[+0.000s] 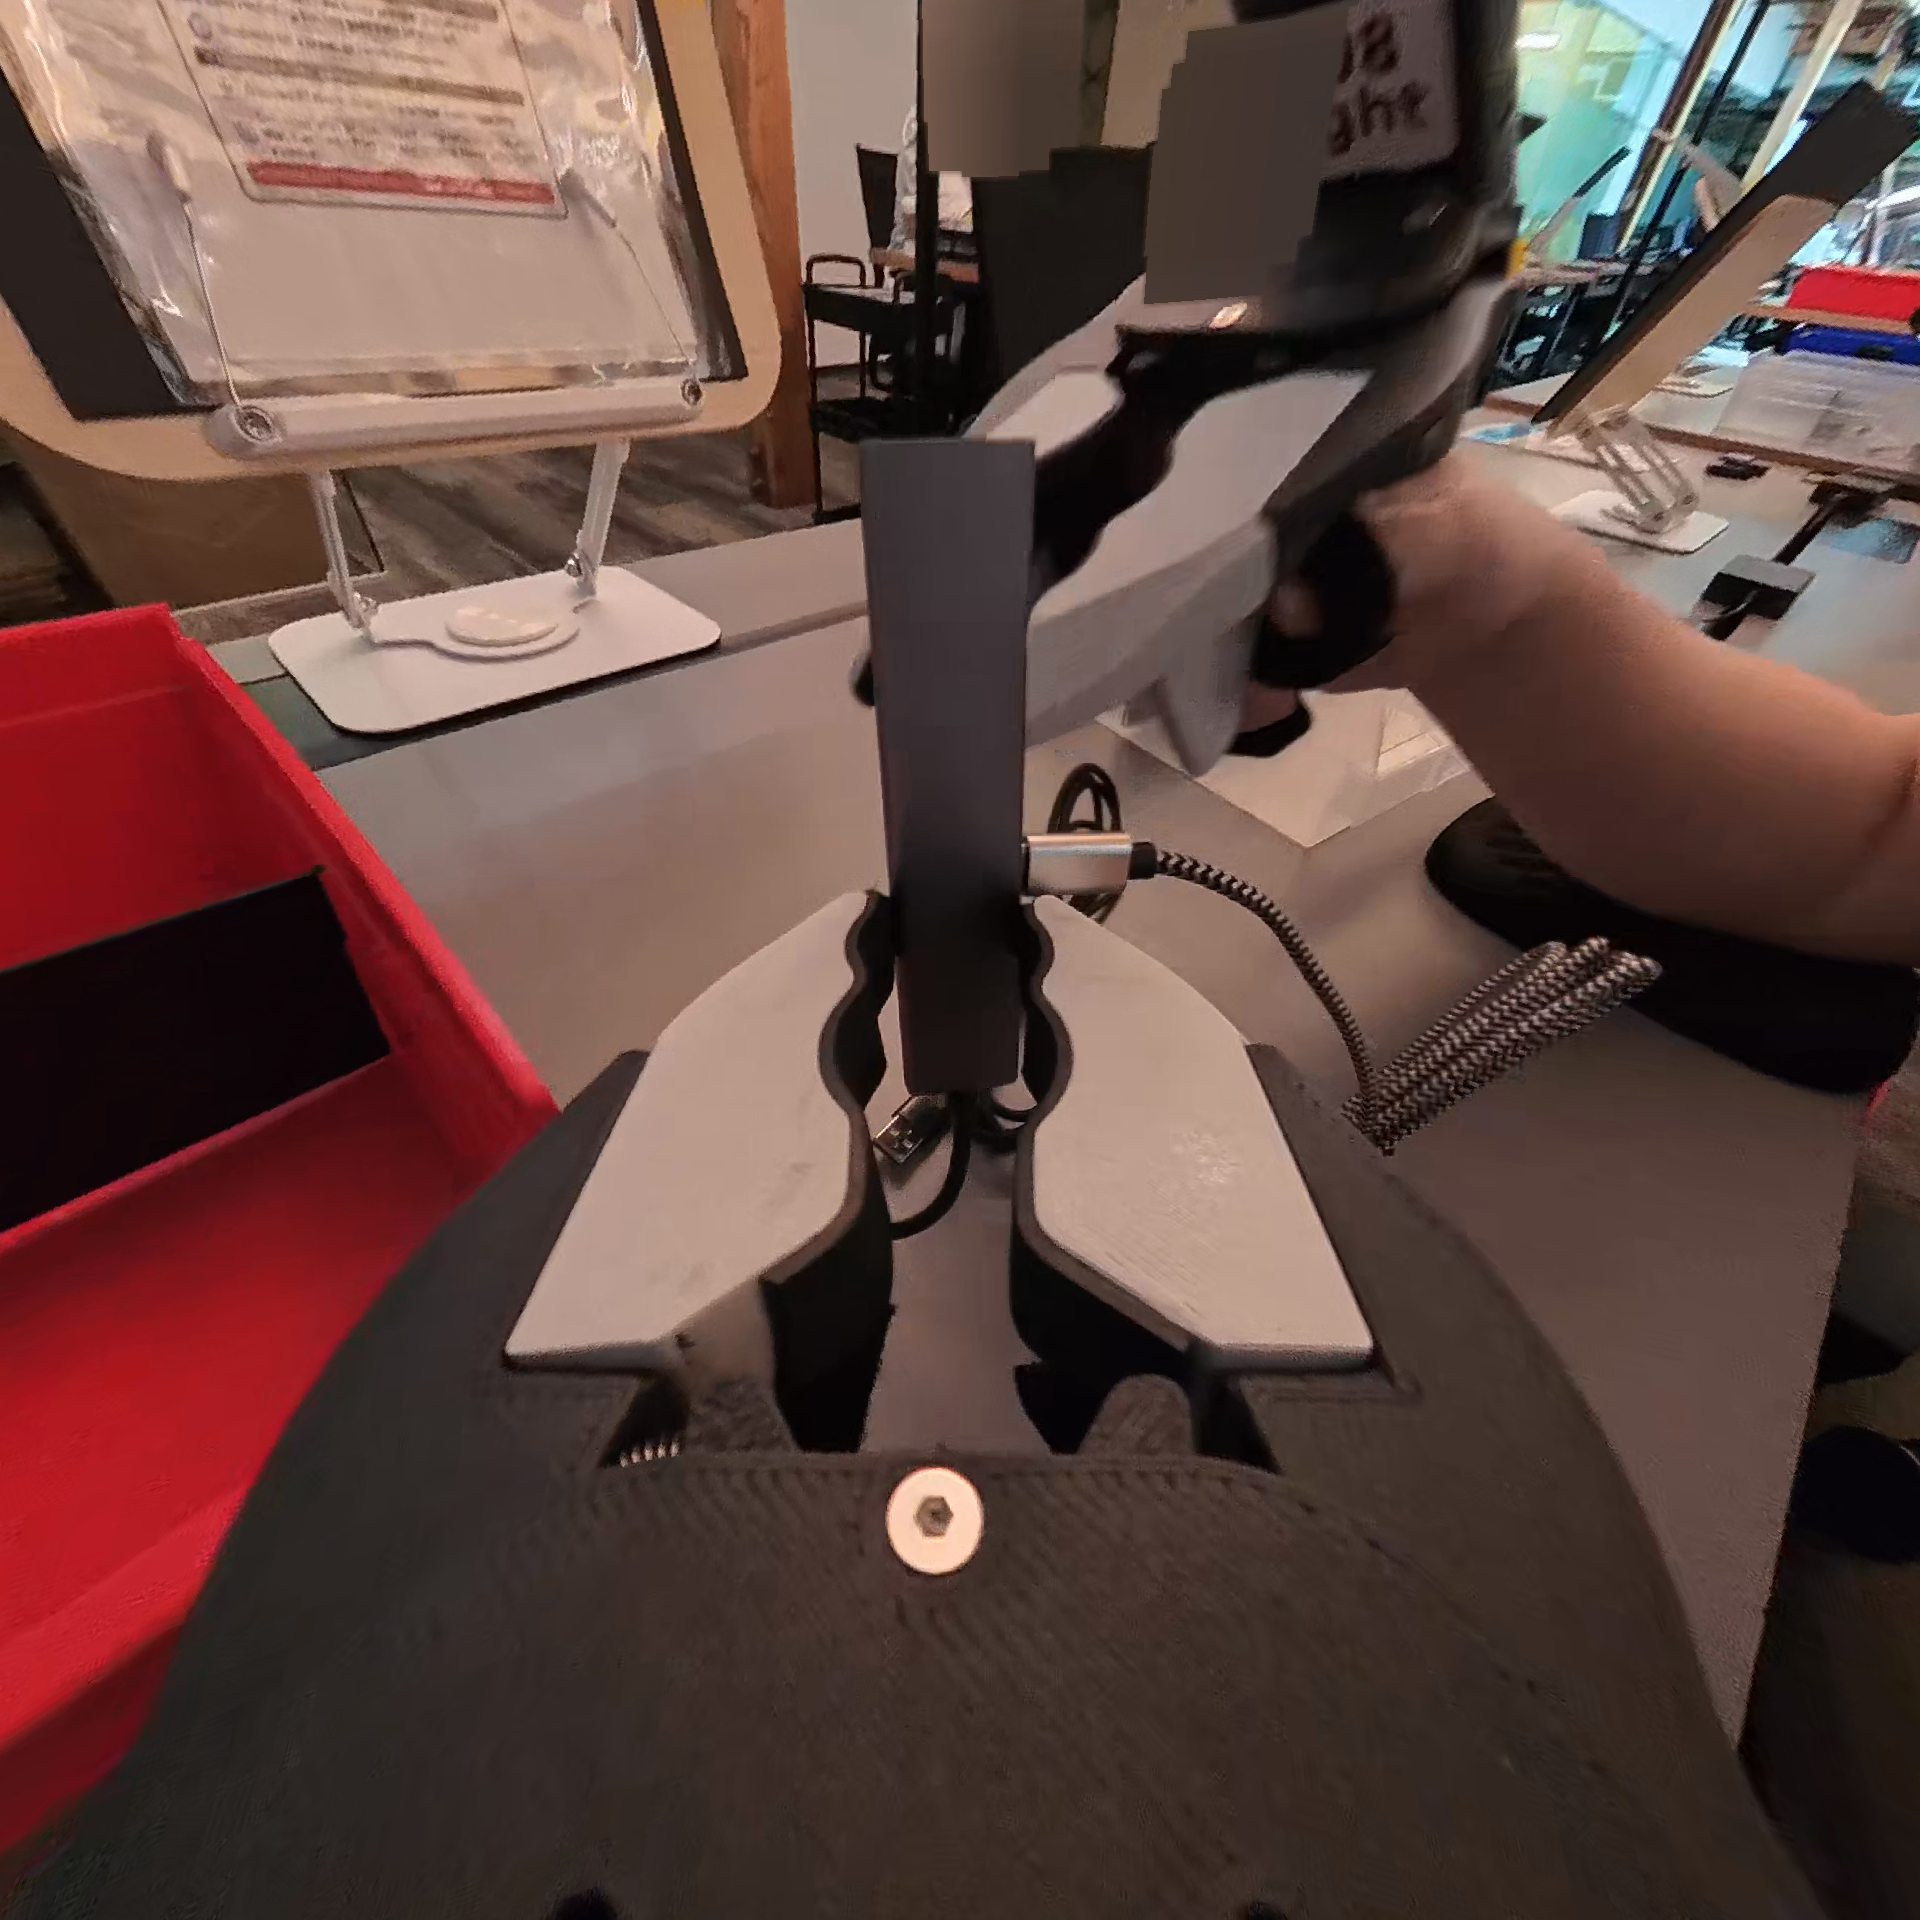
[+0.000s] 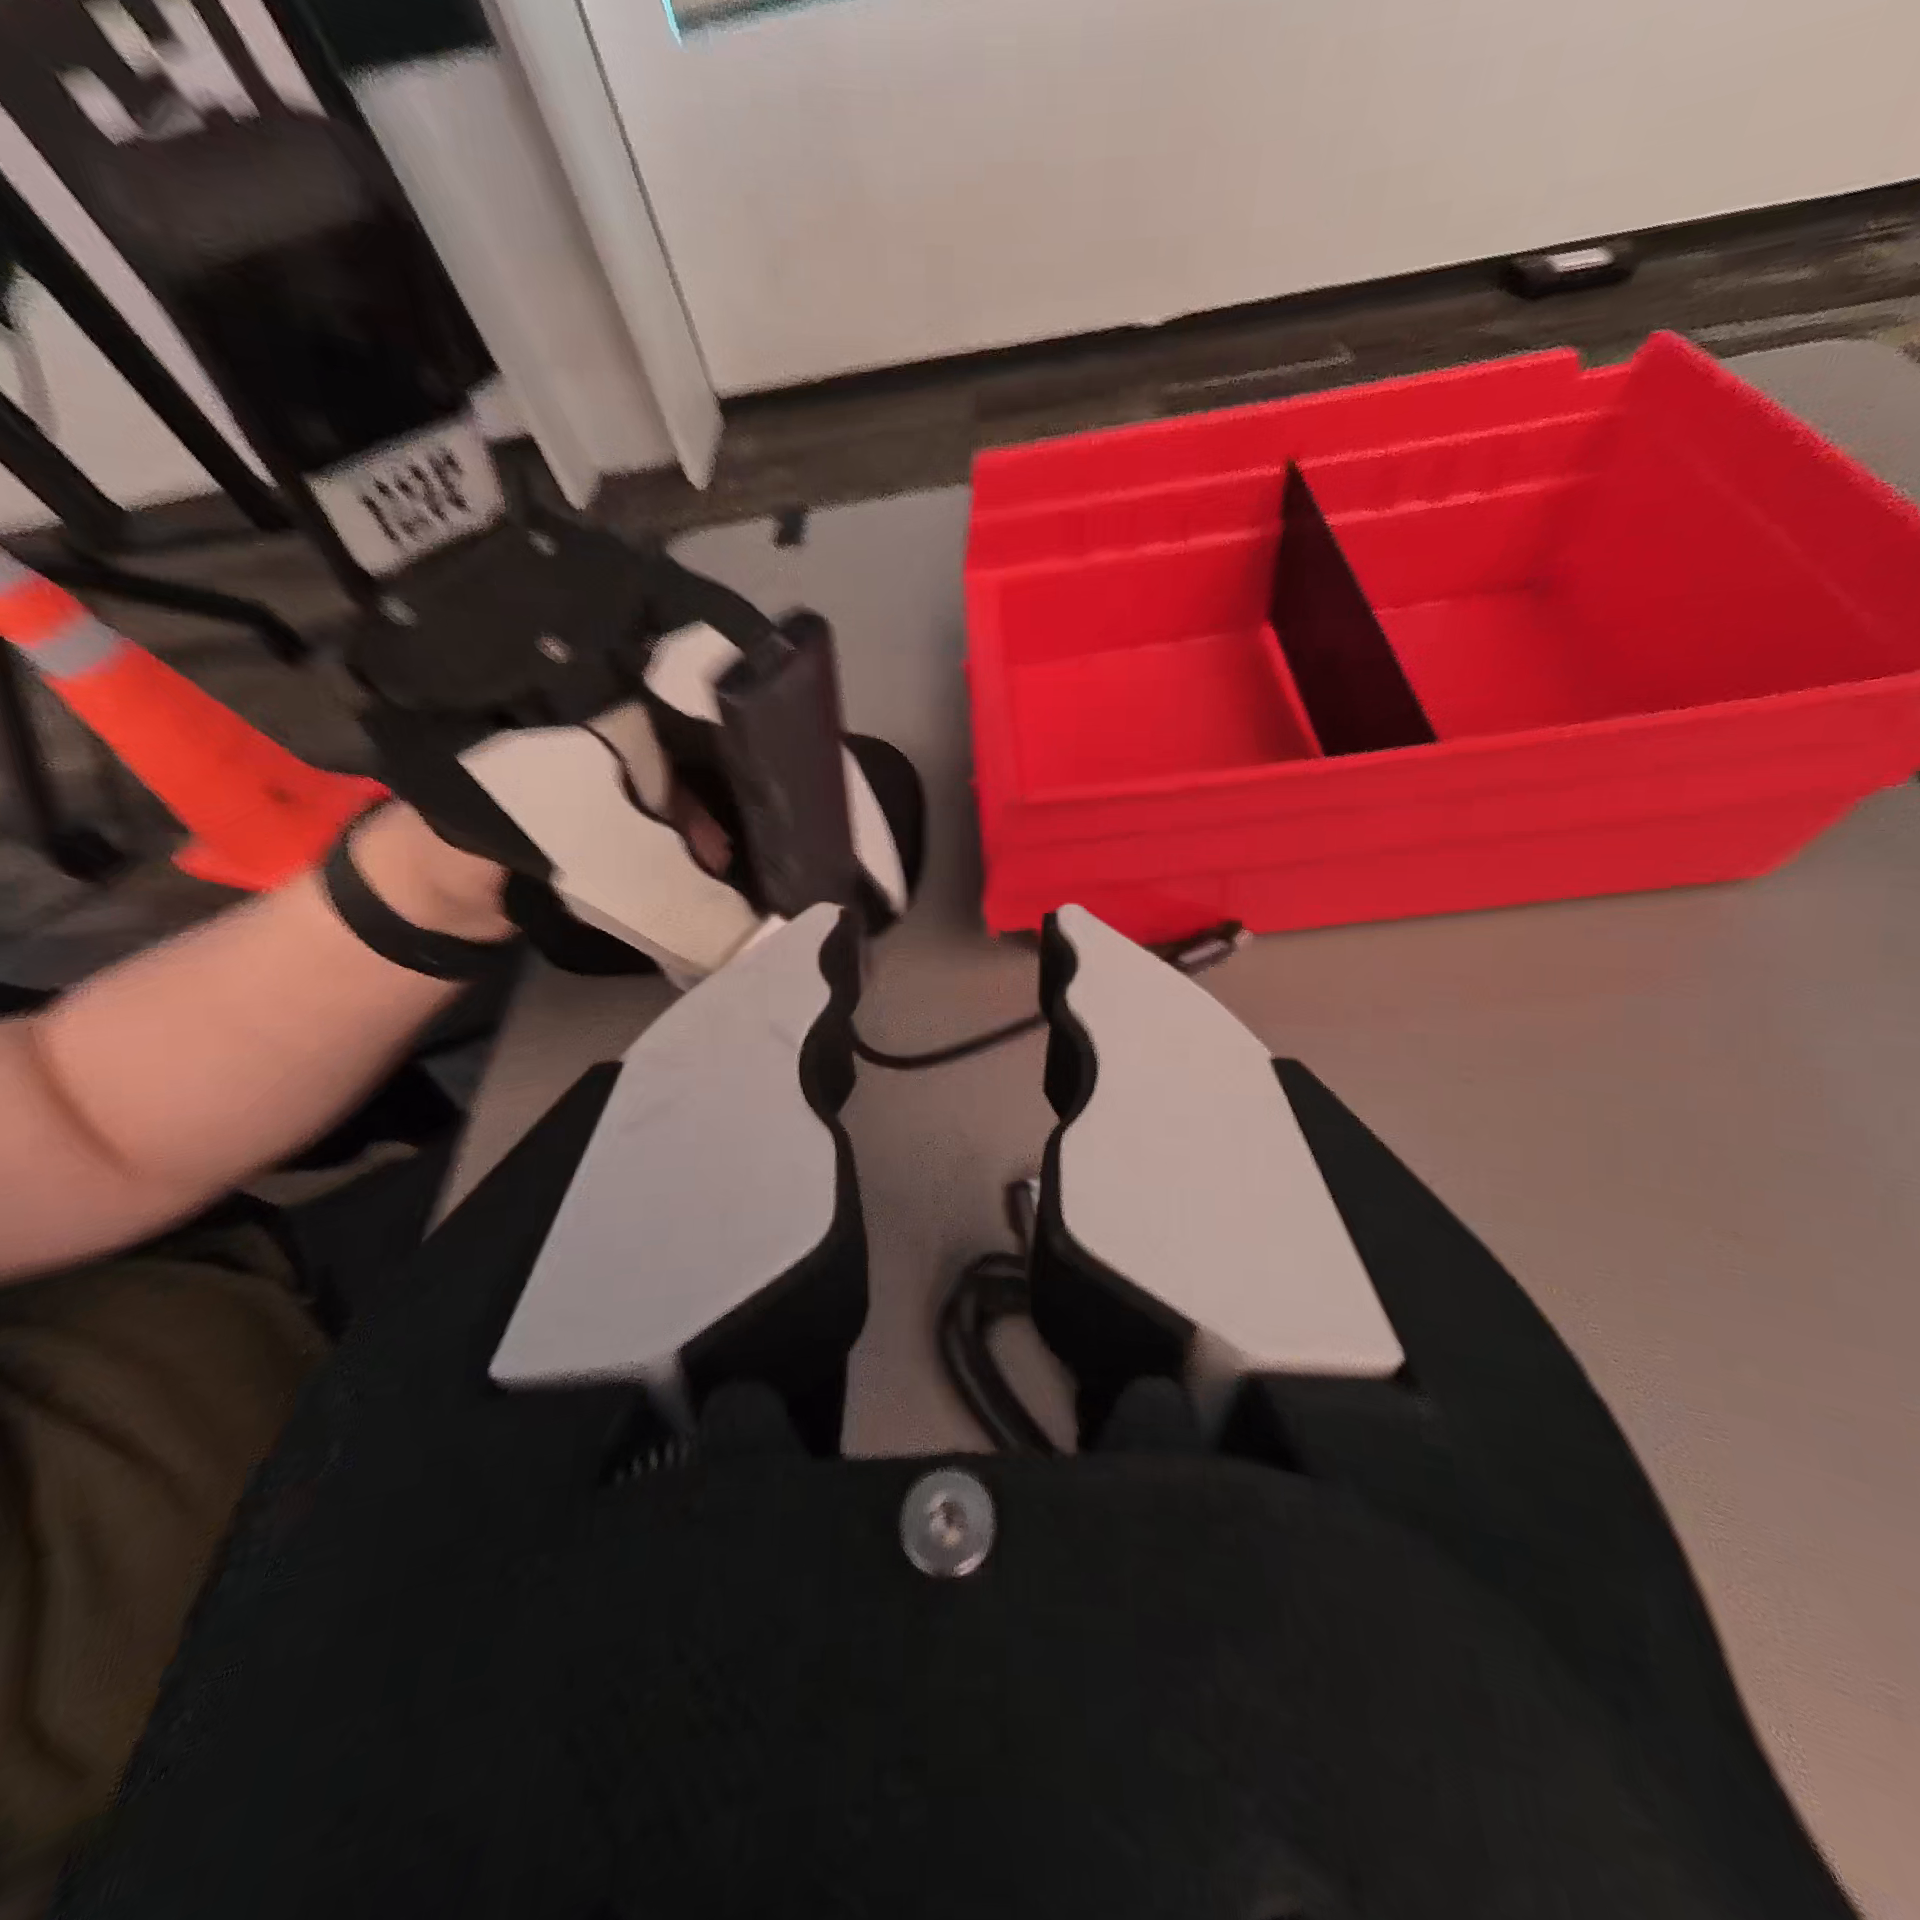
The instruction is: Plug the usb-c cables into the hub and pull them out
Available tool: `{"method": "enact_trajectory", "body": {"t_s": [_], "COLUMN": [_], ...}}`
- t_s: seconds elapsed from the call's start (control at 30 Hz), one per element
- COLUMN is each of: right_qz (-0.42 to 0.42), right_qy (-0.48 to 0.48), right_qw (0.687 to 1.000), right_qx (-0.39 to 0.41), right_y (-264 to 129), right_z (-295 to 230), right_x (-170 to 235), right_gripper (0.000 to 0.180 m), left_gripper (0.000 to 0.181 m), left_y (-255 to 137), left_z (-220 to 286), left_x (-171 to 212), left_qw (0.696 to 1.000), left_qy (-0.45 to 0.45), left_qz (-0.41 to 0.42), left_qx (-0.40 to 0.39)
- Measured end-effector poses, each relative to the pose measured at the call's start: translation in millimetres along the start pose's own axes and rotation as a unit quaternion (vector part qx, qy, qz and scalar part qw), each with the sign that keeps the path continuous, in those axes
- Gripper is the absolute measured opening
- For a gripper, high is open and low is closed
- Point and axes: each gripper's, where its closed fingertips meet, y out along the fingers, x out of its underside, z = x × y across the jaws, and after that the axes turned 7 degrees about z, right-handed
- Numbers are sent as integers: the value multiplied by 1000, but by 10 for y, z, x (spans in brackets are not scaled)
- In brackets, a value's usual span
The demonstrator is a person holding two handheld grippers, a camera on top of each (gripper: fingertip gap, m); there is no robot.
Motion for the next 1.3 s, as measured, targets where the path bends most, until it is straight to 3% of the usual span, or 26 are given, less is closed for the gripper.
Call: {"method": "enact_trajectory", "body": {"t_s": [0.17, 0.2, 0.27, 0.4, 0.53, 0.77, 0.83, 0.93, 1.3], "right_qz": [24, 17, -8, 4, 16, 38, 48, 52, 33], "right_qy": [63, 69, 62, 110, 114, 138, 142, 137, 110], "right_qw": [997, 997, 998, 994, 993, 988, 987, 987, 991], "right_qx": [-35, -23, -7, 14, 30, 49, 53, 62, 63], "right_y": [-19, 5, 22, -4, 9, 52, 40, 27, 59], "right_z": [-200, -176, -122, -20, -12, -3, 21, 46, 5], "right_x": [-129, -95, -2, -10, -27, -31, -51, -58, -20], "right_gripper": [58, 55, 16, 10, 9, 9, 9, 9, 10], "left_gripper": [23, 23, 23, 24, 48, 49, 38, 24, 24], "left_y": [132, 163, 210, 229, 249, 254, 274, 344, 379], "left_z": [19, 45, 48, -45, -156, -313, -359, -327, -274], "left_x": [68, 81, 102, 104, 295, 315, 361, 368, 433], "left_qw": [999, 999, 997, 989, 974, 940, 929, 934, 960], "left_qy": [19, 26, 48, 68, 81, 148, 167, 168, 100], "left_qz": [-31, -38, -49, -56, -118, -140, -155, -143, -135], "left_qx": [-22, -22, -42, -117, -177, -273, -290, -282, -222]}}
